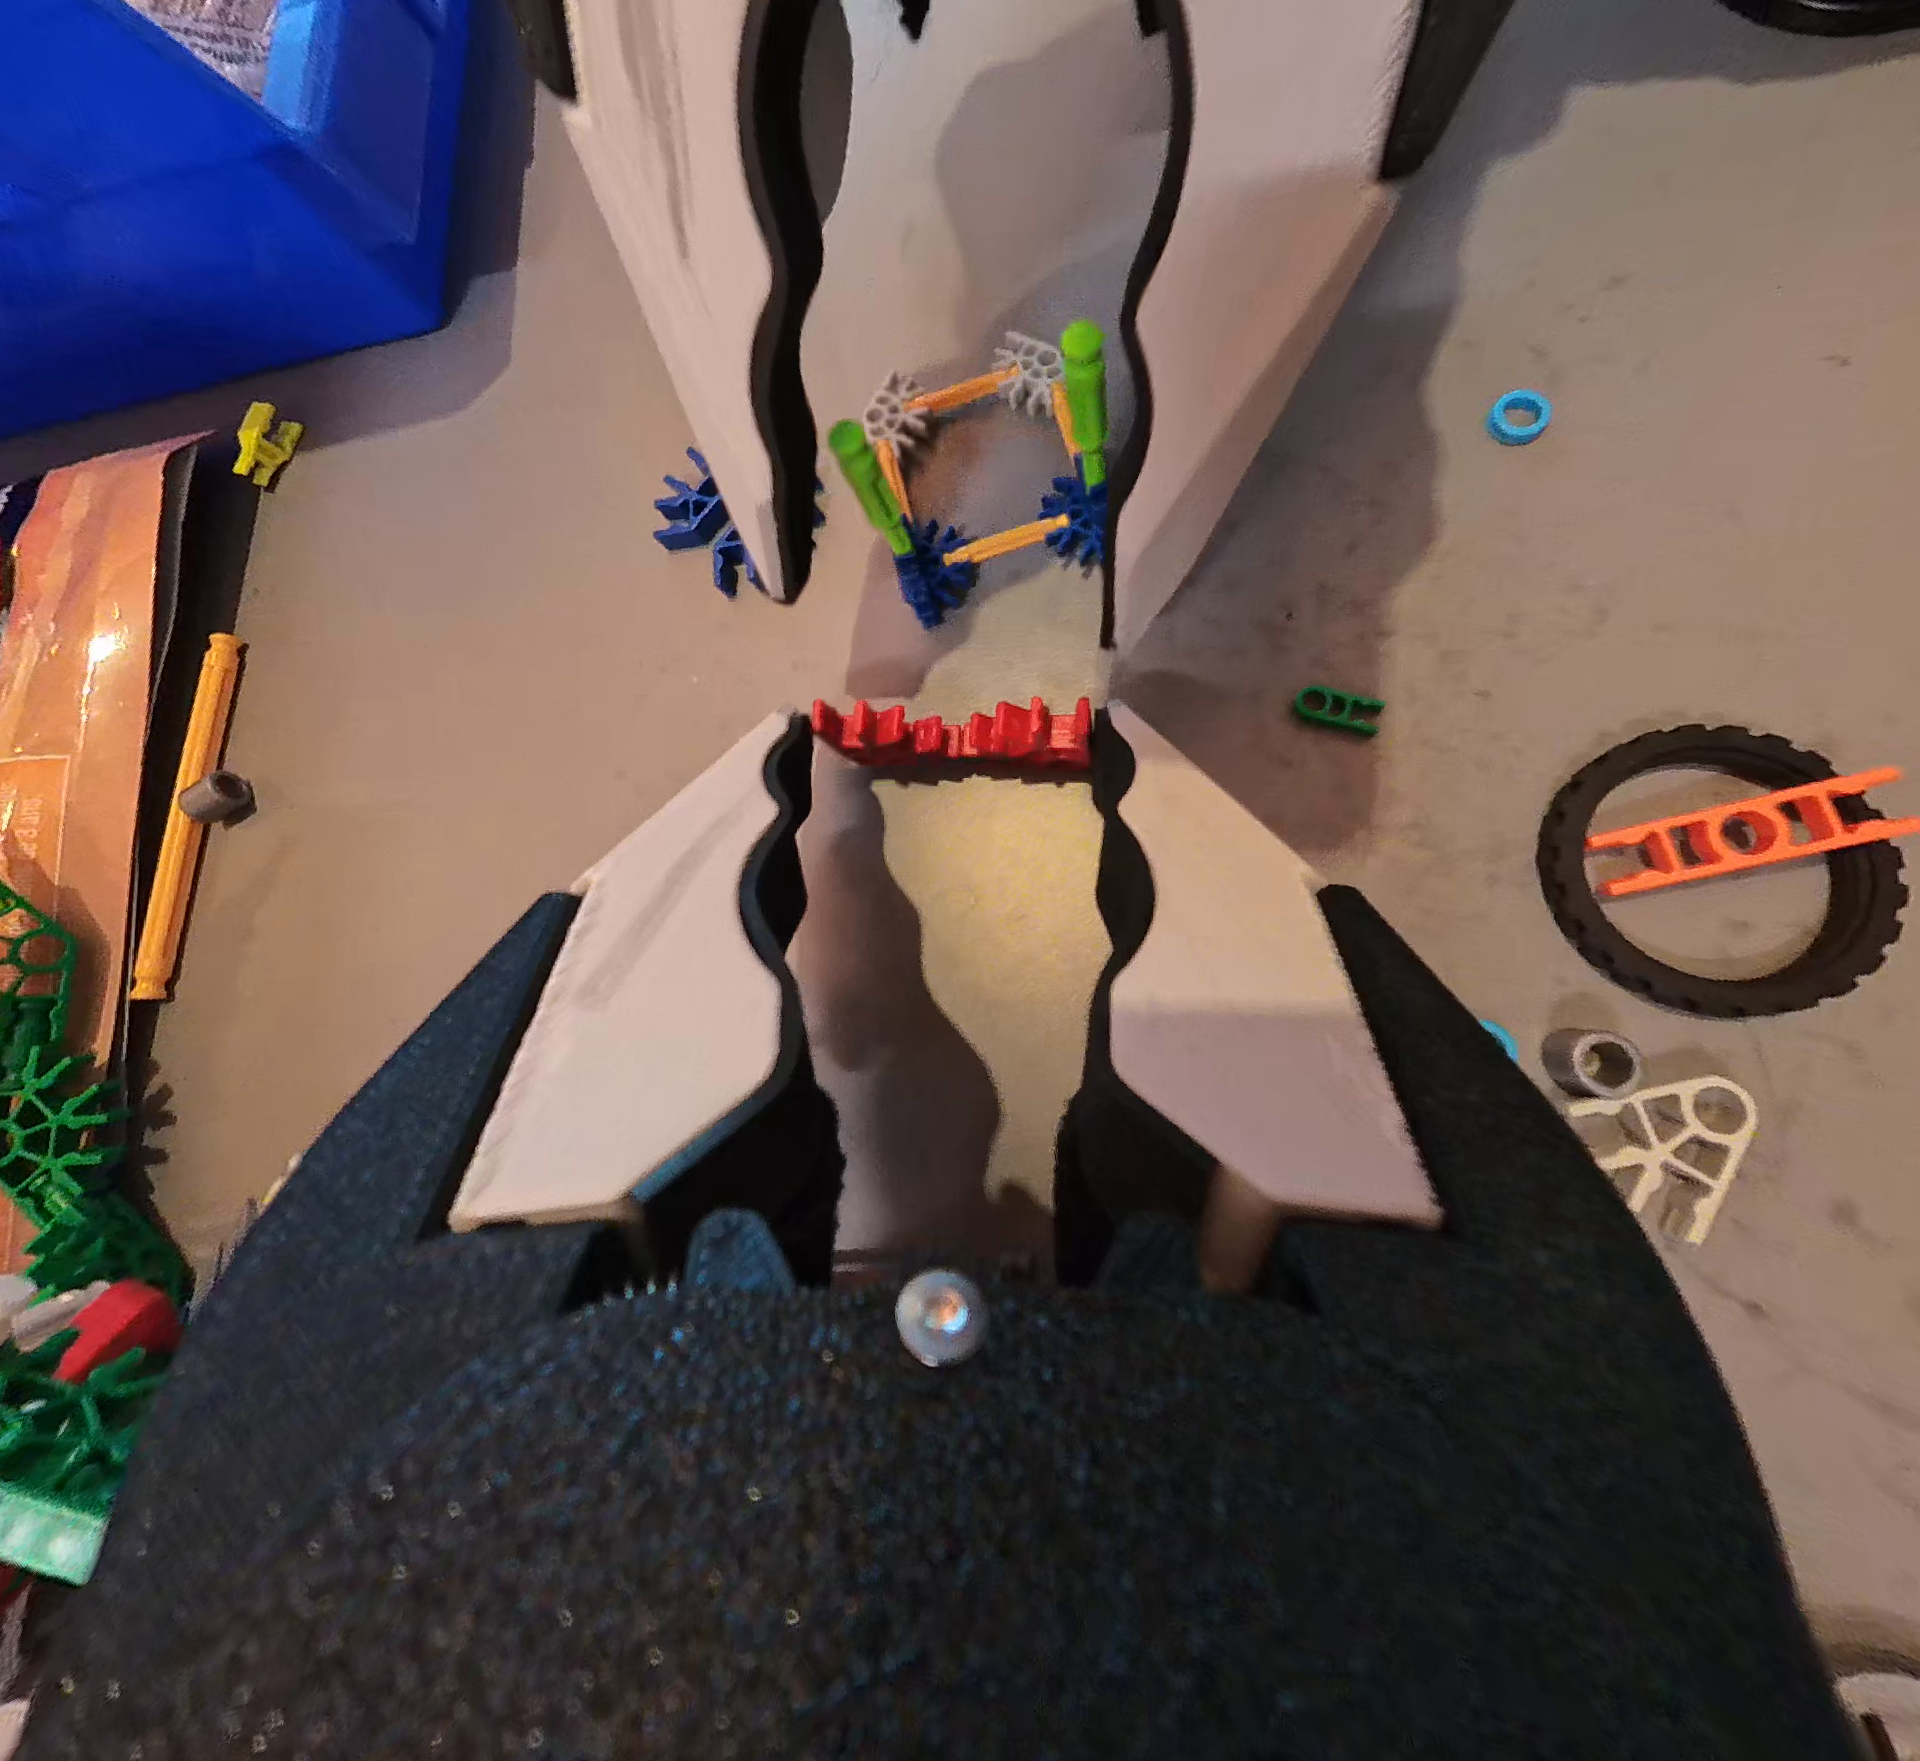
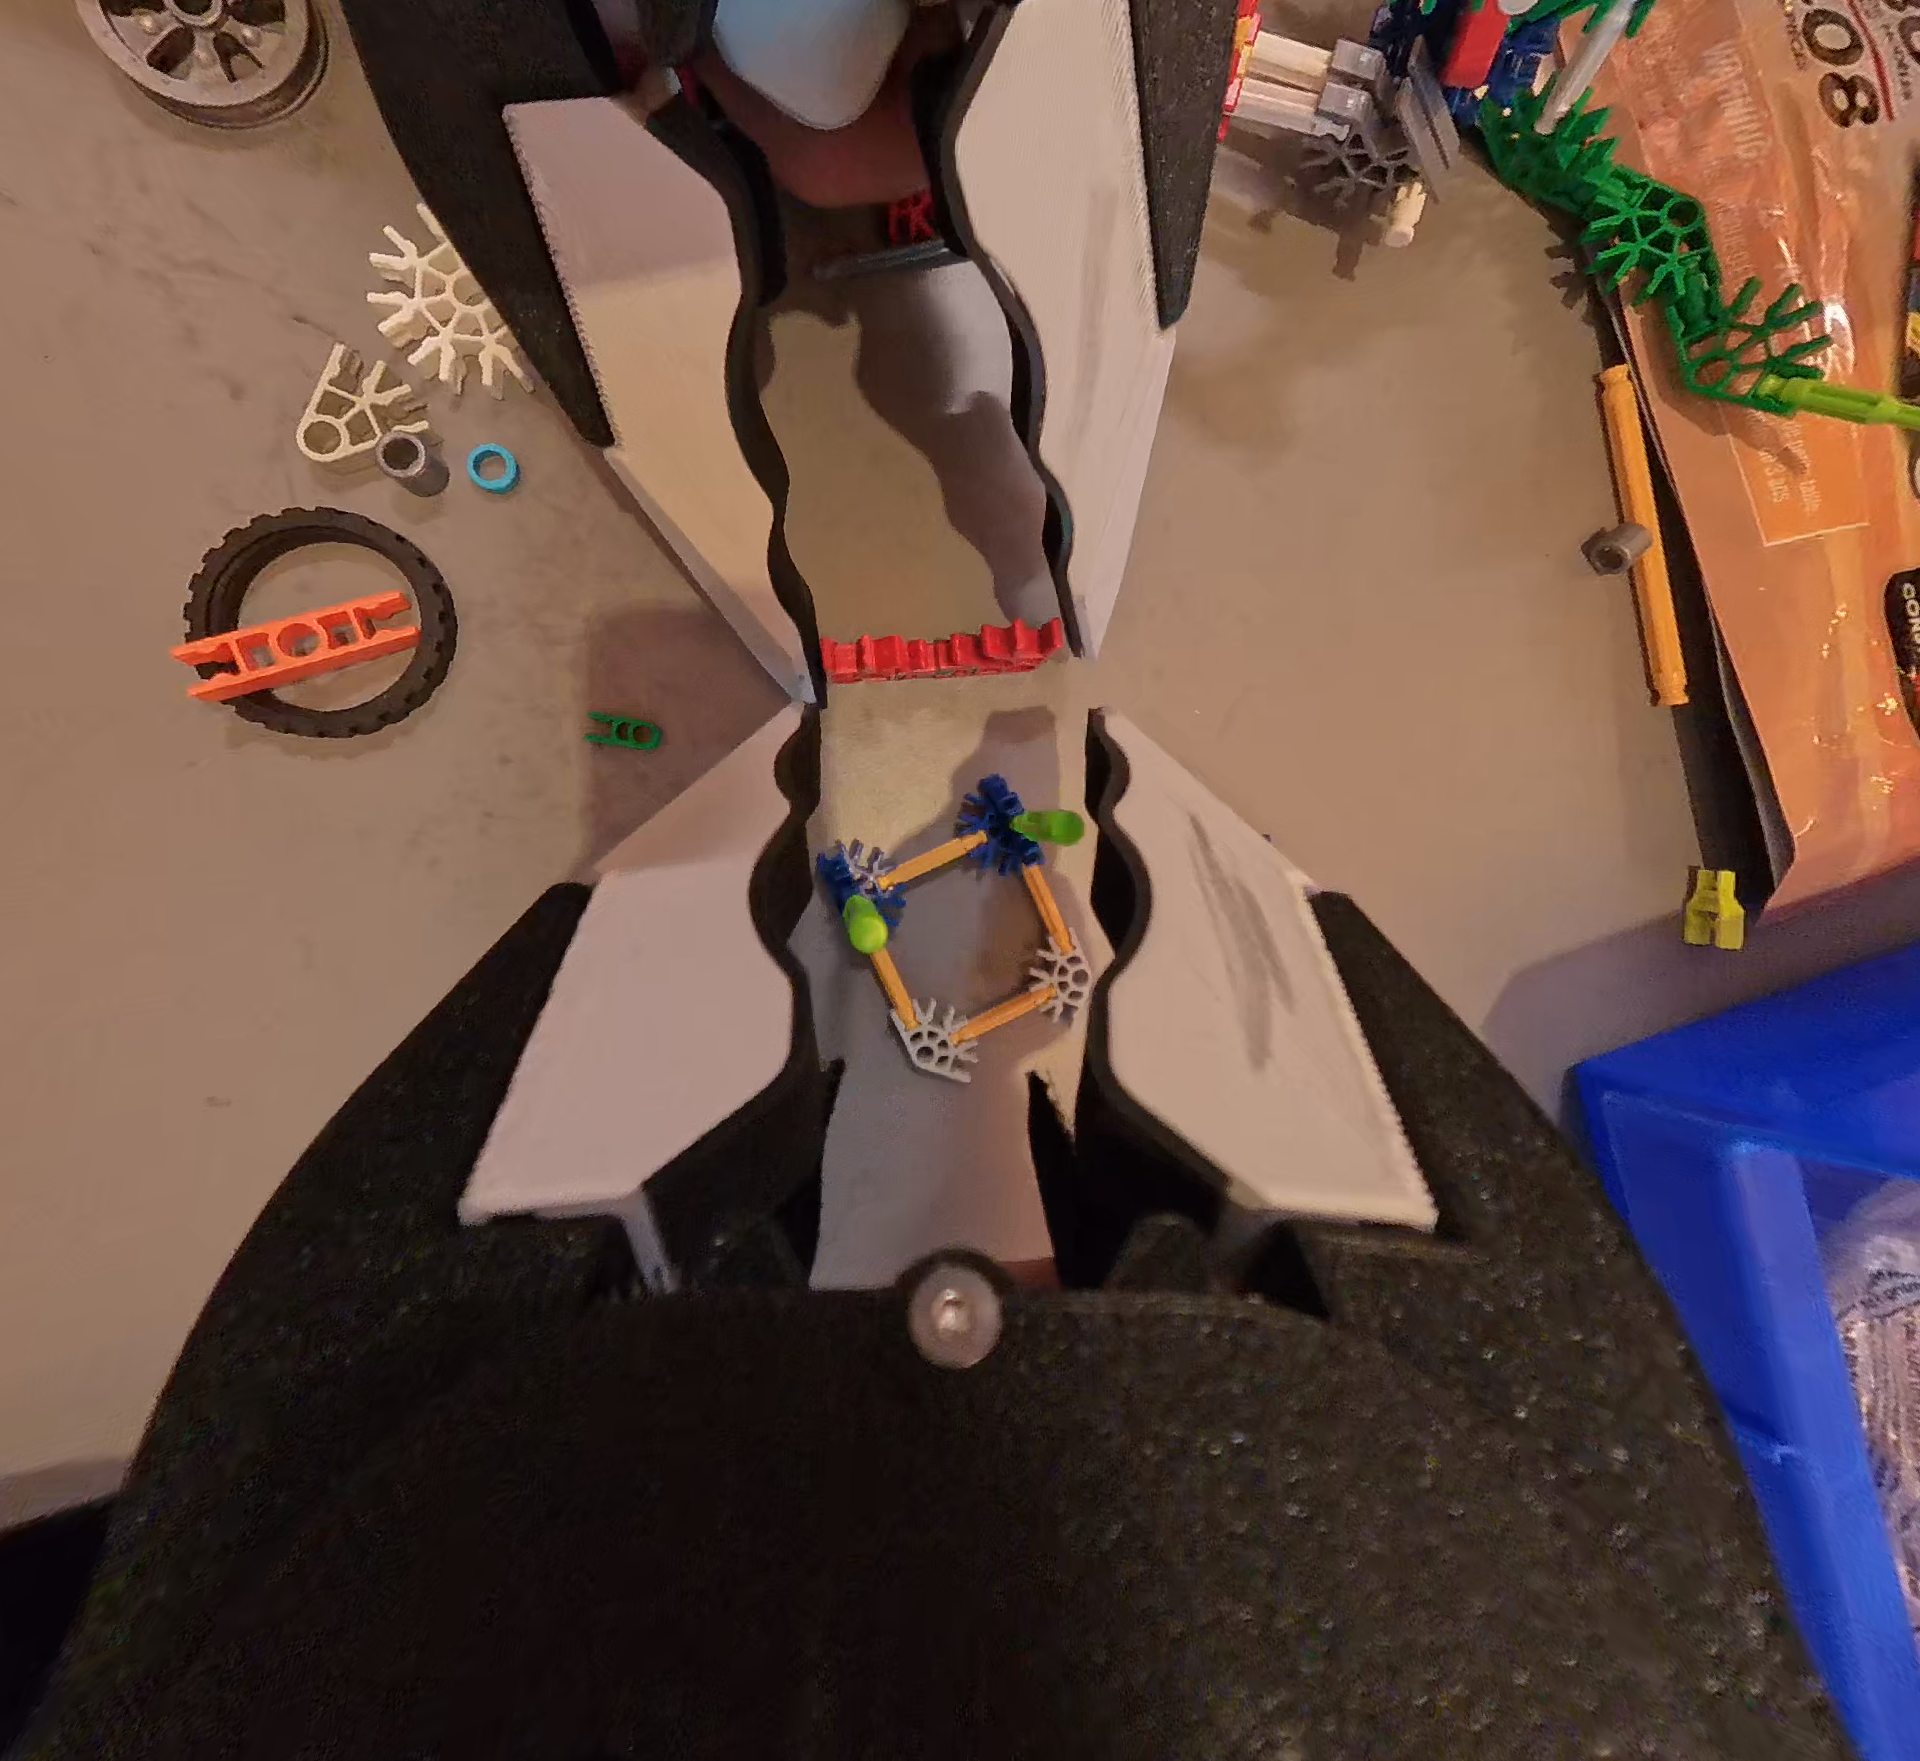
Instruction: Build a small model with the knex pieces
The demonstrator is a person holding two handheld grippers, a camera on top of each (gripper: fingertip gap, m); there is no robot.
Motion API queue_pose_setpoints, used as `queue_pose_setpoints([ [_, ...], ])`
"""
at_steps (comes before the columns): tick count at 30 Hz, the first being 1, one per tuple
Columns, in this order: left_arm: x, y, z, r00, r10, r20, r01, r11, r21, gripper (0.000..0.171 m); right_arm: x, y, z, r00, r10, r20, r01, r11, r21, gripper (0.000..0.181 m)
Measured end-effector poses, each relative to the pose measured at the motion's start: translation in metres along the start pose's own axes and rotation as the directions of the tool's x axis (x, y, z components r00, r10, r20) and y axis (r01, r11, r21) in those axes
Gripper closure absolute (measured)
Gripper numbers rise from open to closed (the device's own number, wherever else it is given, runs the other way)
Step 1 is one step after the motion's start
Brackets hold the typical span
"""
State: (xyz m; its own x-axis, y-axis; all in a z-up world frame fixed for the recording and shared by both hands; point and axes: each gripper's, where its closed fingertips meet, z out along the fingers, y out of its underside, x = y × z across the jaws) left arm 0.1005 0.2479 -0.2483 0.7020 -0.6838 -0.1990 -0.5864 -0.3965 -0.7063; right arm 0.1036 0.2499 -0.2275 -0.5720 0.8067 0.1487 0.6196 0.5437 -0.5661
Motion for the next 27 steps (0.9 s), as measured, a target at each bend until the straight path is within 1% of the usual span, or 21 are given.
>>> queue_pose_setpoints([
  [10, -0.002, 0.004, -0.003, 1.0, -0.024, -0.01, 0.024, 1.0, 0.0, 0.119, 0.003, 0.001, -0.012, 0.999, 0.024, -0.021, -0.023, 0.999, 0.024, 0.13],
  [15, -0.002, 0.006, -0.004, 0.999, -0.029, -0.018, 0.029, 1.0, 0.0, 0.119, 0.009, 0.015, -0.021, 0.996, 0.077, -0.045, -0.078, 0.997, -0.007, 0.13],
  [16, -0.002, 0.006, -0.005, 0.999, -0.029, -0.02, 0.029, 1.0, 0.001, 0.119, 0.011, 0.017, -0.021, 0.995, 0.089, -0.051, -0.09, 0.996, -0.011, 0.131],
  [18, -0.001, 0.006, -0.005, 0.999, -0.029, -0.024, 0.029, 1.0, 0.003, 0.12, 0.015, 0.02, -0.021, 0.993, 0.097, -0.064, -0.098, 0.995, -0.014, 0.141],
  [20, 0.0, 0.006, -0.005, 0.999, -0.027, -0.028, 0.028, 1.0, 0.003, 0.12, 0.015, 0.019, -0.017, 0.994, 0.094, -0.058, -0.095, 0.995, -0.013, 0.146],
  [23, 0.001, 0.006, -0.005, 0.999, -0.023, -0.028, 0.023, 1.0, 0.003, 0.12, 0.014, 0.022, -0.013, 0.994, 0.093, -0.049, -0.095, 0.995, -0.031, 0.146],
  [27, 0.002, 0.006, -0.005, 0.999, -0.018, -0.028, 0.018, 1.0, 0.002, 0.121, 0.012, 0.02, -0.021, 0.993, 0.107, -0.041, -0.107, 0.994, 0.002, 0.146],
])
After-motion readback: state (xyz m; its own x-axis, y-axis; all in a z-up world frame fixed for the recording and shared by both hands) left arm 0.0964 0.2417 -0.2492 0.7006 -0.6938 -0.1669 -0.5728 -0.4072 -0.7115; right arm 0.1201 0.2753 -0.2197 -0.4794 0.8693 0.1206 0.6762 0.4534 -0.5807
